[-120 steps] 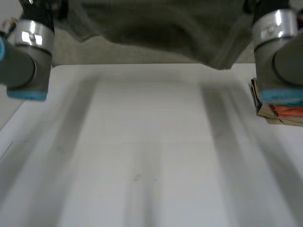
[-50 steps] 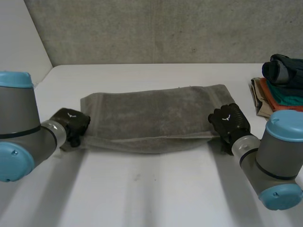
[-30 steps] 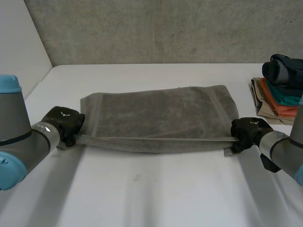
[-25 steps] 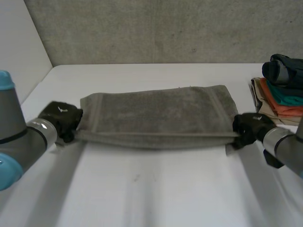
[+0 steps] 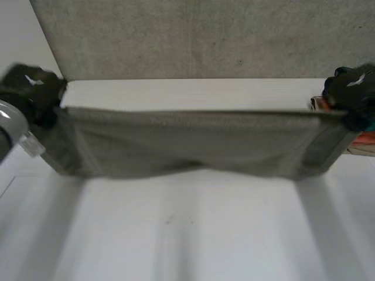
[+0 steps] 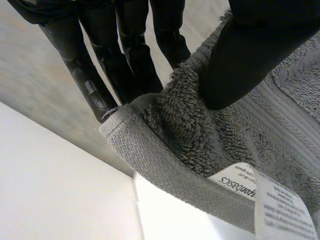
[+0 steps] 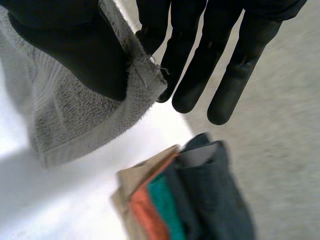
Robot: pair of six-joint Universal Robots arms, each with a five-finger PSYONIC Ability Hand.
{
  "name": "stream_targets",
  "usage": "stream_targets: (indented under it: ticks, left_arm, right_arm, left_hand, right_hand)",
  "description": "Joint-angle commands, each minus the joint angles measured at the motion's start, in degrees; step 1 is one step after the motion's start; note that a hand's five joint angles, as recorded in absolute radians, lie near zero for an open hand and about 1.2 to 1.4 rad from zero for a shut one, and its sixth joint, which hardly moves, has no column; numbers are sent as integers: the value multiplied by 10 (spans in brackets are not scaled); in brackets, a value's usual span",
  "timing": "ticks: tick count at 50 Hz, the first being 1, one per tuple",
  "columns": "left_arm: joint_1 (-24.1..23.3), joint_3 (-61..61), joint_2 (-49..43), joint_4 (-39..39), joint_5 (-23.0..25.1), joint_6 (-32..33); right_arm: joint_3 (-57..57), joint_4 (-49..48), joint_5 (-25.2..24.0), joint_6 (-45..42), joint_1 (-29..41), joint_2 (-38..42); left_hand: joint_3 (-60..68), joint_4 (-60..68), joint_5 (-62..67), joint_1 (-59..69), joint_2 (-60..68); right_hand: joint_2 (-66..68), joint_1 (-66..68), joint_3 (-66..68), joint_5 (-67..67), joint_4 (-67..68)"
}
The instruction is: Fold the laundry.
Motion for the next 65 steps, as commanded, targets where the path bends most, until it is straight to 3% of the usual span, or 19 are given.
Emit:
stream_targets:
  ticks: [1,4,9,12,13,17,18,21,37,47,51,58,62,65]
  left_arm:
    - [-2,79,-178,27,1,32]
    - [-3,148,-243,63,2,34]
    - [-7,280,-318,157,5,33]
    - [-8,358,-339,241,14,20]
    - [-10,370,-341,265,17,14]
    - [-11,391,-336,409,24,-53]
    - [-11,390,-332,464,21,-88]
    - [-12,370,-320,516,22,-129]
    - [-8,89,-298,517,54,-136]
    - [-6,-82,-262,475,58,-107]
    - [12,-160,-183,382,56,-53]
    - [43,-285,-39,98,53,86]
    - [47,-313,13,12,59,125]
    - [46,-310,27,13,60,129]
  right_arm:
    - [-51,-20,75,11,46,146]
    - [-90,-76,80,14,52,190]
    - [-170,-265,95,50,60,225]
    - [-198,-376,111,76,64,227]
    - [-217,-453,125,98,69,224]
    - [-233,-586,143,130,90,224]
    - [-237,-599,144,131,92,224]
    - [-239,-610,141,140,95,224]
    - [-104,-522,94,149,95,285]
    - [12,-404,59,119,91,277]
    - [54,-299,71,68,90,228]
    - [167,-96,121,-26,52,126]
    - [208,-59,126,-77,44,73]
    - [208,-67,122,-86,46,60]
  left_hand:
    - [117,112,141,139,113]
    - [117,112,141,139,113]
    - [117,112,141,139,113]
    - [117,112,141,139,113]
    - [117,112,141,139,113]
    - [117,112,141,139,113]
    - [117,112,141,139,113]
    - [117,112,141,139,113]
    - [117,112,141,139,113]
    - [117,112,141,139,113]
    - [117,112,141,139,113]
    - [117,112,141,139,113]
    - [117,112,141,139,113]
    - [117,112,141,139,113]
  right_hand:
    - [123,153,118,117,113]
    - [123,153,118,117,113]
    - [123,153,118,117,113]
    - [123,153,118,117,113]
    - [123,153,118,117,113]
    - [123,153,118,117,113]
    - [123,153,118,117,113]
    - [123,153,118,117,113]
    - [123,153,118,117,113]
    - [123,153,118,117,113]
    - [123,153,118,117,113]
    - [123,153,118,117,113]
    - [123,153,118,117,113]
    - [123,153,118,117,113]
